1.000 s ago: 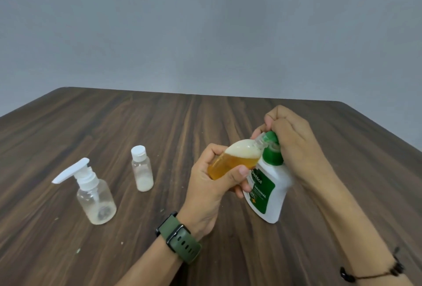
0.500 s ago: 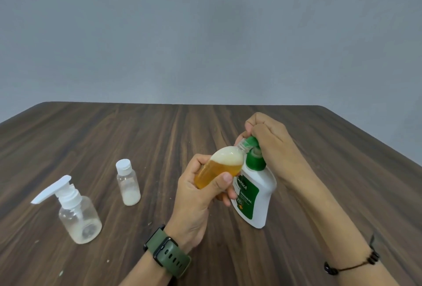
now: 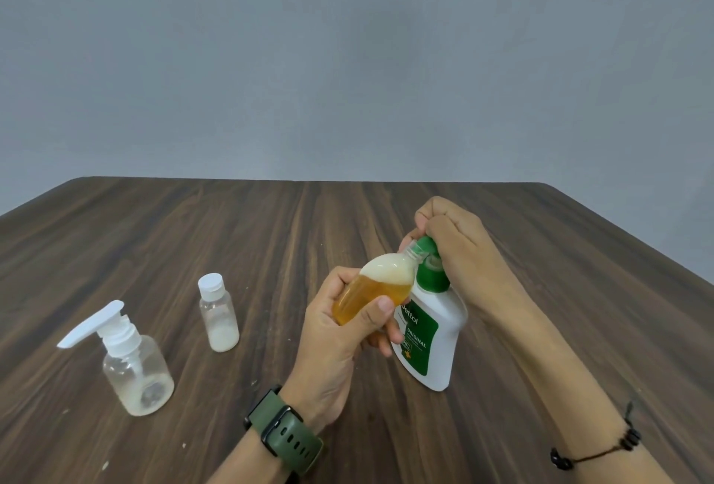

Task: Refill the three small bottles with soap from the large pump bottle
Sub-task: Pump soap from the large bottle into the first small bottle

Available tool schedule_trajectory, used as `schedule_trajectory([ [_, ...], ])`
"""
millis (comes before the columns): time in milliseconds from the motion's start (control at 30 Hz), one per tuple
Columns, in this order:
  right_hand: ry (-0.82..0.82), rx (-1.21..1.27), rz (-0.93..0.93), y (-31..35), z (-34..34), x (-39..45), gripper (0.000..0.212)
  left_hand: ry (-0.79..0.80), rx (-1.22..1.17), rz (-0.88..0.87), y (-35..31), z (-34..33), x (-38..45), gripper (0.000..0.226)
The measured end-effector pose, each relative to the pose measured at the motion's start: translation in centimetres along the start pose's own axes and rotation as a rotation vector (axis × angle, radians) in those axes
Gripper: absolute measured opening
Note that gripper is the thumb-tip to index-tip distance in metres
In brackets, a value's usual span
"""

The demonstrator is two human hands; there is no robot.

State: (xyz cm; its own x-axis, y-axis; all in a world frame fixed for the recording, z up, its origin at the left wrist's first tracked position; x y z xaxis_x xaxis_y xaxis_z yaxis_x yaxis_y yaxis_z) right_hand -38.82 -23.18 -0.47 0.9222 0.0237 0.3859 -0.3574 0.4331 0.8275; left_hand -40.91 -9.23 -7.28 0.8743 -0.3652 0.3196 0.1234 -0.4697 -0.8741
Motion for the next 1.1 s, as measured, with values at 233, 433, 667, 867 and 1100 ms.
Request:
schedule_trajectory([
  [233,-0.010,-0.012,-0.015,-0.2,-0.1,-0.2,0.019,-0.049,0.096,0.002,0.3,0.4,0.0,0.030],
  [433,0.020,-0.026,0.003,0.0,0.4,0.2,0.025,-0.060,0.130,-0.051,-0.2,0.4,0.2,0.033],
  [667,-0.012,-0.025,0.008,-0.4,0.1,0.0,0.020,-0.081,0.198,-0.062,-0.2,0.6,0.3,0.046],
  [867,0.044,-0.105,-0.018,0.7,0.5,0.1,0.020,-0.038,0.341,-0.053,-0.4,0.4,0.3,0.034],
  [1100,0.189,-0.443,-0.030,4.4,1.6,0.6,0.020,-0.018,0.326,-0.041,-0.6,1.2,0.0,0.037],
])
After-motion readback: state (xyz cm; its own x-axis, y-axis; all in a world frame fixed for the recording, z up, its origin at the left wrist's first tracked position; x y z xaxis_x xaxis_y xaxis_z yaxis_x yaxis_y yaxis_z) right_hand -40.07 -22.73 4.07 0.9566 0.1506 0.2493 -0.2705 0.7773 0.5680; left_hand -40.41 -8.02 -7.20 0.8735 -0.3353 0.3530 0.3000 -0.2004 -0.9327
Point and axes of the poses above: each hand's wrist, its own x-axis towards the middle knuckle, its own z-axis out of the back of the hand, y = z × x, the point moved 3 cm from there along x, towards the middle knuckle, and after that the axes turned 4 degrees about y, right-handed, at the moved point
